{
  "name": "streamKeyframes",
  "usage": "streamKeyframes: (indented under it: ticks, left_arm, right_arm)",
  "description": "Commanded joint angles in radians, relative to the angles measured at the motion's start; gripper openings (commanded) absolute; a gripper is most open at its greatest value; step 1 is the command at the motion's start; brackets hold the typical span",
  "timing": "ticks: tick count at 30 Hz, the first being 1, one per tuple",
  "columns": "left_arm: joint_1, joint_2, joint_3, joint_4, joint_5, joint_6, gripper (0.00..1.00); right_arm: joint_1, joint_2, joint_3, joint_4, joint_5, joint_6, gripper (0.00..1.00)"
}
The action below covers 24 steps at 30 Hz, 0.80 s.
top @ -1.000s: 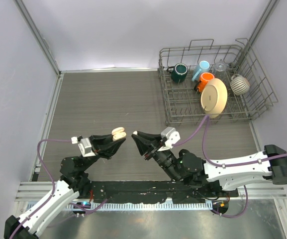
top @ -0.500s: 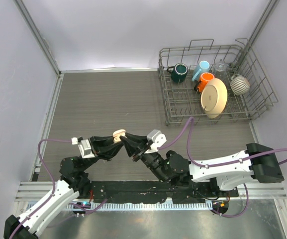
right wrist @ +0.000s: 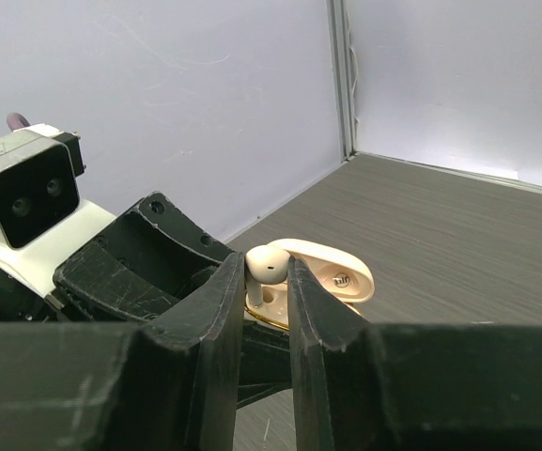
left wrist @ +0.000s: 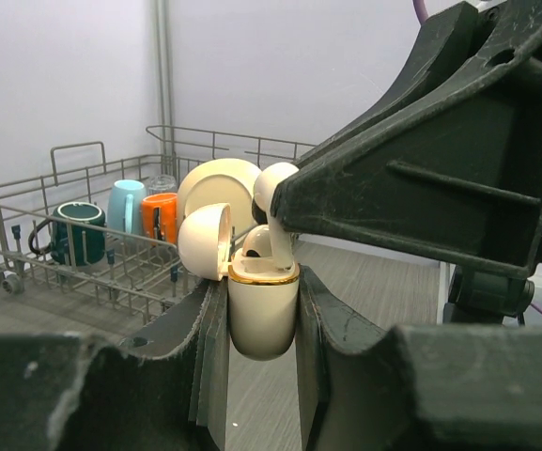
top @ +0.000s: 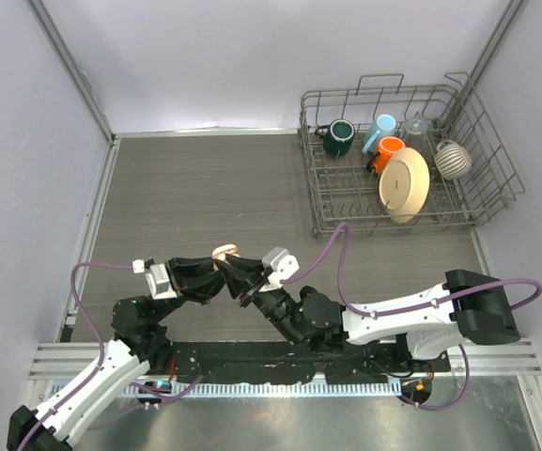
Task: Insert the wireless bluetooth earbuds into the charging case
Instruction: Place the earbud in the charging case.
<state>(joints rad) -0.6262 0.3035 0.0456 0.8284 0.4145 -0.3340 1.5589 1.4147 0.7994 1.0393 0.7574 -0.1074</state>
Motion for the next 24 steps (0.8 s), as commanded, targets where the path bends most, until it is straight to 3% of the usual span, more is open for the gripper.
streamKeyframes:
  ticks: [1, 24]
  left_arm:
    - [-0.001, -0.010, -0.004, 0.066, 0.001, -0.002, 0.00]
    - [-0.001, -0.073, -0.013, 0.080, -0.063, -0.011, 0.00]
  right_arm:
    - [0.007, 0.007, 0.049, 0.065, 0.022, 0.020, 0.01]
    - [-0.005, 0.032, 0.035, -0.019, -0.003, 0.101, 0.01]
